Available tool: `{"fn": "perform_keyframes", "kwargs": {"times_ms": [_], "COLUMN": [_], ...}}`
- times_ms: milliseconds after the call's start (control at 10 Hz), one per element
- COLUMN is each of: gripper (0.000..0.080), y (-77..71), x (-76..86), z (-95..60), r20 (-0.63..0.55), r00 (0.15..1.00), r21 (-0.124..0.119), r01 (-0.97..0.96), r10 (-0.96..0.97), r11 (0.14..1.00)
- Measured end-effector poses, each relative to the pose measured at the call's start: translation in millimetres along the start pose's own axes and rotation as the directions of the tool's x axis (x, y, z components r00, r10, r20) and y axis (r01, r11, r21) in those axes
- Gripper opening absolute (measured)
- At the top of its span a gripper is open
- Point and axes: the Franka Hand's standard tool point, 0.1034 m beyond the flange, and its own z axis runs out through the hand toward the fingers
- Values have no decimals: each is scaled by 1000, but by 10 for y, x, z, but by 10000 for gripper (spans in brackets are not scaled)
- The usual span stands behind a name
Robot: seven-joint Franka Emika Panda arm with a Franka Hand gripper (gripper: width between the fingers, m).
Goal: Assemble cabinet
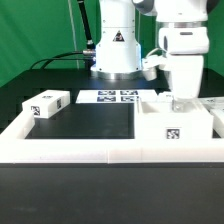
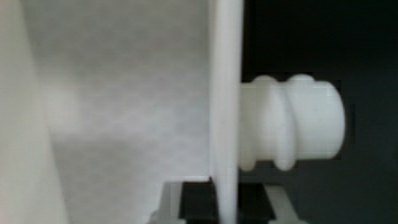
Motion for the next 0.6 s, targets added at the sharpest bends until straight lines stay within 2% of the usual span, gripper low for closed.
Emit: {"fn": "perform_keyframes", "kwargs": {"times_ms": [400, 600], "gripper": [35, 35], "y": [89, 105], "x": [179, 181], "z": [0, 2], "r20": [-5, 3], "r00": [999, 998], "r21": [-11, 3], "r01": [-36, -57], "r10": [36, 57], "r11": [999, 998]}}
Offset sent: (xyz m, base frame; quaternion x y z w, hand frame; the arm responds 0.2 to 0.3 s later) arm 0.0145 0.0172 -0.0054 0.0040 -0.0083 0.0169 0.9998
